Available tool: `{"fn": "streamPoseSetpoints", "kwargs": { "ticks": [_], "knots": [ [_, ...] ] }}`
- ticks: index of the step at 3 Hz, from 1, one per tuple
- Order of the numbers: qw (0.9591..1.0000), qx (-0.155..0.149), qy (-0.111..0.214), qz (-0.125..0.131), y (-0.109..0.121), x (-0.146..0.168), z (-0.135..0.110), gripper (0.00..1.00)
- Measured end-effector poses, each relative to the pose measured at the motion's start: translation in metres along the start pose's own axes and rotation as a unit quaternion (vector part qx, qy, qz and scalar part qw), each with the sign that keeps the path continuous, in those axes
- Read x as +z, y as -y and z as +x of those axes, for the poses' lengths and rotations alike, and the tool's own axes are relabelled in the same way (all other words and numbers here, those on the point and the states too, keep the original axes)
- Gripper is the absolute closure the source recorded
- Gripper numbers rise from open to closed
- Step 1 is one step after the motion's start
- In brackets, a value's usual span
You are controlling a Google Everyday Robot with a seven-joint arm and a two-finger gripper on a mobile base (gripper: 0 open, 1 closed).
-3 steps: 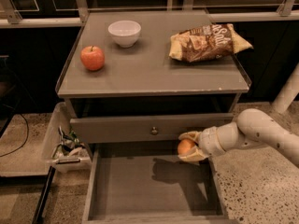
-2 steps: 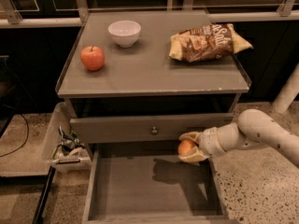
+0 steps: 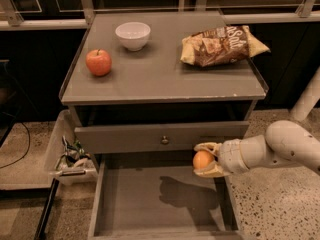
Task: Pick orange from middle drawer and place on counter
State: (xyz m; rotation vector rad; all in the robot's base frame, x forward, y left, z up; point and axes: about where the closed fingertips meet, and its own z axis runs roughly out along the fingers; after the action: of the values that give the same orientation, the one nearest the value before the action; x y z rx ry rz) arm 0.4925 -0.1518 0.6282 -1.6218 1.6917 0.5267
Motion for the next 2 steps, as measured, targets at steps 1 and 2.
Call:
{"fn": "streamPoseSetpoints", "kwargs": {
  "ticks": [1, 2],
  "knots": [
    [0.9981, -0.056, -0.008, 0.023, -0.010, -0.028, -0.043, 1.00],
    [0.9907, -0.121, -0.031, 0.054, 0.005, -0.064, -0.105, 1.00]
  ]
}}
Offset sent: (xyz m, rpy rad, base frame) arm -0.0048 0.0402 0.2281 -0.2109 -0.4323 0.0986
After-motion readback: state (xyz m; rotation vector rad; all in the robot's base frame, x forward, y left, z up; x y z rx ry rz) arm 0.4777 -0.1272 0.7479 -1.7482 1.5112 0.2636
